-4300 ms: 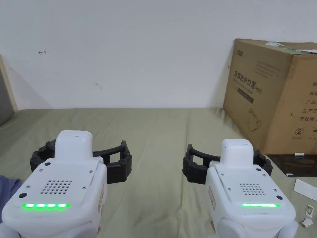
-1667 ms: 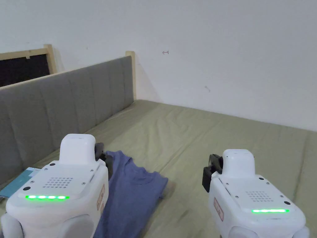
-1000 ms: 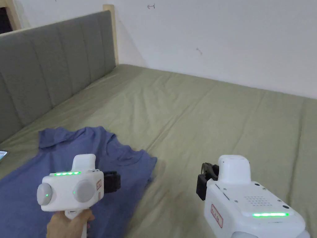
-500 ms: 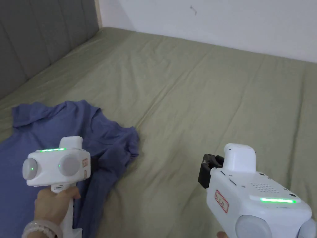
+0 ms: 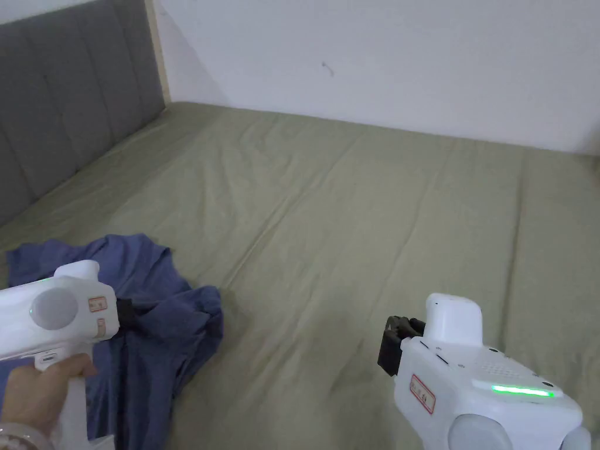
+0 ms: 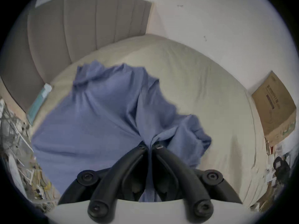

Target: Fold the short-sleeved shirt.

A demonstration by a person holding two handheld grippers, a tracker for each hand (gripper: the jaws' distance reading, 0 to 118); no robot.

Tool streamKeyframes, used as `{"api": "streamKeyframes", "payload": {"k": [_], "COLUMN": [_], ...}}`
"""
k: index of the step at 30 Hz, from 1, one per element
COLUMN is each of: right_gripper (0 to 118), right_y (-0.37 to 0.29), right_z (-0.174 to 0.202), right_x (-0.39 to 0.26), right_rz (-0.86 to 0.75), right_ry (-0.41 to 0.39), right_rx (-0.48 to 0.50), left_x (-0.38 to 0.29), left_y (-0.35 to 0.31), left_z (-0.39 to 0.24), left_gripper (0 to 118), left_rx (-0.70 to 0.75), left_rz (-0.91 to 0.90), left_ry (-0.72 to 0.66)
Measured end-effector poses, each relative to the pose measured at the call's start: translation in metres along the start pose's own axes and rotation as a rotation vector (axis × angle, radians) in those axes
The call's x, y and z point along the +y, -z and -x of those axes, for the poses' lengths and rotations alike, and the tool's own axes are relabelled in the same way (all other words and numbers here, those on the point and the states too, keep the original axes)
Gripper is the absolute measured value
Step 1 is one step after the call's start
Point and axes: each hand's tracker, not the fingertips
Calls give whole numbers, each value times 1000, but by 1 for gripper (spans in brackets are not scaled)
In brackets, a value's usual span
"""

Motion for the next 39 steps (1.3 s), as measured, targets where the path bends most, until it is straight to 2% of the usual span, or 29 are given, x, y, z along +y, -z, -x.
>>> {"api": "streamKeyframes", "payload": {"k": [4,7,10,16,20,22,24,27,28,32,34,36,39], "right_gripper": [0,0,0,0,0,0,0,0,0,0,0,0,0], "right_y": [-27,-48,-74,-132,-173,-190,-203,-217,-220,-220,-218,-213,-204], "right_z": [-12,-27,-48,-104,-149,-169,-186,-208,-214,-232,-238,-242,-245], "right_x": [10,18,25,36,36,34,29,16,10,-14,-25,-33,-42], "right_rz": [-57,-98,-152,-254,-311,-327,-339,-335,-333,-263,-229,-193,-159], "right_ry": [17,43,81,142,210,230,256,280,281,333,351,350,361], "right_rx": [-13,-32,-69,-210,-315,-371,-418,-448,-464,-507,-513,-525,-526], "left_x": [21,34,41,21,-16,-37,-61,-98,-117,-196,-231,-249,-259], "left_y": [-40,-63,-85,-131,-163,-172,-174,-144,-128,-57,-24,-9,-1], "left_z": [-26,-76,-141,-290,-372,-400,-425,-451,-460,-477,-470,-457,-444], "left_gripper": [2,2,2,2,2,2,2,2,2,2,2,3,13], "left_rx": [-100,-141,-287,-602,-826,-883,-915,-944,-916,-722,-699,-660,-670], "left_rz": [-95,-134,-159,-183,-158,-154,-134,-15,44,220,359,396,397], "left_ry": [-12,105,180,389,455,524,593,588,585,744,737,691,675]}}
